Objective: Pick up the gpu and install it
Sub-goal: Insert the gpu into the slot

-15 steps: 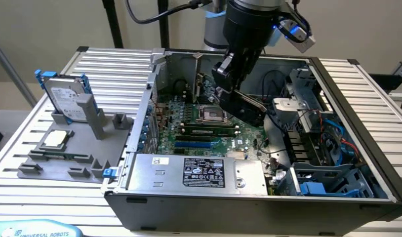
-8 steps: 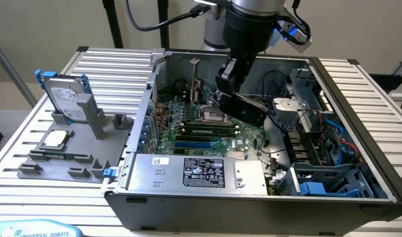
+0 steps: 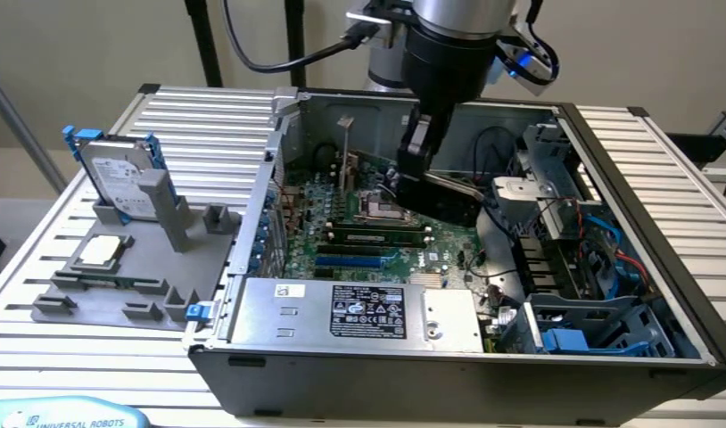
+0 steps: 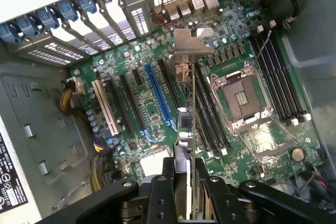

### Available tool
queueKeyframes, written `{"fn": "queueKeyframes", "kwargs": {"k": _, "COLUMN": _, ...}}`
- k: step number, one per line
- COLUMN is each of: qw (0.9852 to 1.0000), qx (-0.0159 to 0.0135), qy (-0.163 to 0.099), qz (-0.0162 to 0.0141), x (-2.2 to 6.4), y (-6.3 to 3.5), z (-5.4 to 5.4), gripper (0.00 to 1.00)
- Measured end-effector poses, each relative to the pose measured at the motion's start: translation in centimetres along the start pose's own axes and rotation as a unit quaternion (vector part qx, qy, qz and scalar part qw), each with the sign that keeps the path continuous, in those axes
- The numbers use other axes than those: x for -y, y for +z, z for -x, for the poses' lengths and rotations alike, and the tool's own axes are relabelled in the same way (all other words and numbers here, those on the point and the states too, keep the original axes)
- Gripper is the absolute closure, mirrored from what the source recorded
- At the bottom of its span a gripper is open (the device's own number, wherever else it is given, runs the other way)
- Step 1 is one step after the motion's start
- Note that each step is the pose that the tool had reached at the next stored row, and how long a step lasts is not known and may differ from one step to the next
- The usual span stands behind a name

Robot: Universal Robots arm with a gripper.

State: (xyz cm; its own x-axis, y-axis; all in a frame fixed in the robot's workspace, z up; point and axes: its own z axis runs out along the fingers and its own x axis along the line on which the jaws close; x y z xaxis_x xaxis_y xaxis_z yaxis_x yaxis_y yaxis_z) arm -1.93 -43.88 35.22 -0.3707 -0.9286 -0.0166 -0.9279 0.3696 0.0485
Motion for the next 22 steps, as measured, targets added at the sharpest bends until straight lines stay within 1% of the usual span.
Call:
{"fn": "queueKeyframes", "kwargs": {"k": 3, "qw": 0.9997, "qx": 0.0048, "qy": -0.024, "qz": 0.0024, "x": 0.01, "y": 0.18, "z": 0.0, "gripper": 0.73}}
{"fn": "queueKeyframes", "kwargs": {"k": 5, "qw": 0.9991, "qx": 0.0078, "qy": -0.041, "qz": 0.004, "x": 0.01, "y": 0.3, "z": 0.0, "gripper": 0.73}}
{"fn": "queueKeyframes", "kwargs": {"k": 7, "qw": 0.9983, "qx": 0.0093, "qy": -0.058, "qz": 0.0052, "x": 0.02, "y": 0.44, "z": 0.0, "gripper": 0.73}}
{"fn": "queueKeyframes", "kwargs": {"k": 10, "qw": 0.9963, "qx": 0.0089, "qy": -0.085, "qz": 0.0058, "x": 0.04, "y": 0.76, "z": 0.0, "gripper": 0.73}}
{"fn": "queueKeyframes", "kwargs": {"k": 13, "qw": 0.9936, "qx": 0.0076, "qy": -0.113, "qz": 0.0063, "x": 0.06, "y": 1.16, "z": 0.0, "gripper": 0.73}}
{"fn": "queueKeyframes", "kwargs": {"k": 15, "qw": 0.9914, "qx": 0.0066, "qy": -0.131, "qz": 0.0068, "x": 0.07, "y": 1.4, "z": 0.0, "gripper": 0.73}}
{"fn": "queueKeyframes", "kwargs": {"k": 19, "qw": 0.9865, "qx": 0.005, "qy": -0.164, "qz": 0.0073, "x": 0.09, "y": 1.9, "z": 0.0, "gripper": 0.73}}
{"fn": "queueKeyframes", "kwargs": {"k": 20, "qw": 0.9856, "qx": 0.0048, "qy": -0.169, "qz": 0.0072, "x": 0.06, "y": 2.06, "z": -0.1, "gripper": 0.73}}
{"fn": "queueKeyframes", "kwargs": {"k": 22, "qw": 0.9846, "qx": 0.0046, "qy": -0.175, "qz": 0.0066, "x": -0.16, "y": 2.43, "z": -0.1, "gripper": 0.73}}
